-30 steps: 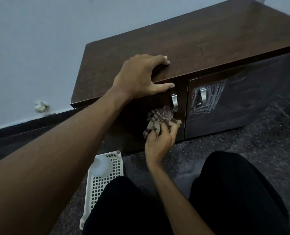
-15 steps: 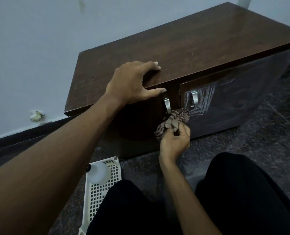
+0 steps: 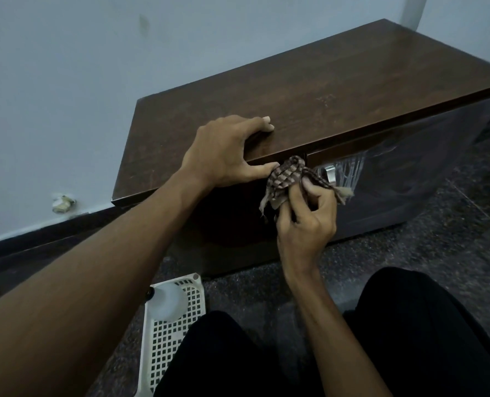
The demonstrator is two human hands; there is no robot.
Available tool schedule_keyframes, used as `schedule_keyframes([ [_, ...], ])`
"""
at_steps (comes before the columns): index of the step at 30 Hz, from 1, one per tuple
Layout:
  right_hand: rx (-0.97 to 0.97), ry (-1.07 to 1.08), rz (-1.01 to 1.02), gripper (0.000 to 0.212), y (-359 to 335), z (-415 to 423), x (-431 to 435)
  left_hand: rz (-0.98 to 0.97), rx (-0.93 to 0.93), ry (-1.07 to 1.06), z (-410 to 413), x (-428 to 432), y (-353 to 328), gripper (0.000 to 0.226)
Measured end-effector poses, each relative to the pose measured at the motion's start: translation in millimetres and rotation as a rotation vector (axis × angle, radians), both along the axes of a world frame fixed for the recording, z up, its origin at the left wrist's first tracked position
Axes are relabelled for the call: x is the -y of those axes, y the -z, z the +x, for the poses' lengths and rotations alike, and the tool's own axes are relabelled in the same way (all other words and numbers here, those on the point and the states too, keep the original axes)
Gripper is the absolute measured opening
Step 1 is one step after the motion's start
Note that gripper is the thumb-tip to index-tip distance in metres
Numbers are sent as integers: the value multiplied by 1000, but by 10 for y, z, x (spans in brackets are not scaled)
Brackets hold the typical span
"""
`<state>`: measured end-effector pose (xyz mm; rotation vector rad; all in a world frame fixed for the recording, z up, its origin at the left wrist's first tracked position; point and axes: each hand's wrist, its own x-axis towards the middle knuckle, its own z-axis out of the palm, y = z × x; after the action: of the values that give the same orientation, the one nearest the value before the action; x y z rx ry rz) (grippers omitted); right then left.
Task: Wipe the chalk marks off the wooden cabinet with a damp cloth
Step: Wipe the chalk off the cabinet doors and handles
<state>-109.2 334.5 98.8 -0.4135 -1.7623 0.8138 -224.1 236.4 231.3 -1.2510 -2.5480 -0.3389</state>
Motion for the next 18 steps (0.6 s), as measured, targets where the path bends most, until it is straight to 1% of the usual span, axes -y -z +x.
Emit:
schedule_keyframes([
  [1,28,20,51,22,23,11,-9,-1,-1,-1,3,-2,1,67],
  [3,76,32,81,25,93,59,-24,-3,-1,-6,9,-8,5,67],
  [5,147,21,68,25,252,130,-71,-6,-1,-12,10,-9,7,67],
  [7,206,-18,36,19,433,182,-124,-4,-10,-17,7,-6,6,67],
  [9,190,-52,-26,16,500,199,-140,-4,-11,-17,8,-2,9,66],
  [11,136,-77,-48,18,449,175,-127,-5,-7,-18,10,-5,12,66],
  [14,63,-93,2,19,285,148,-114,-2,-3,-21,16,-3,13,66],
  [18,80,-56,104,26,51,87,-155,-21,-4,-13,19,-2,-6,66],
])
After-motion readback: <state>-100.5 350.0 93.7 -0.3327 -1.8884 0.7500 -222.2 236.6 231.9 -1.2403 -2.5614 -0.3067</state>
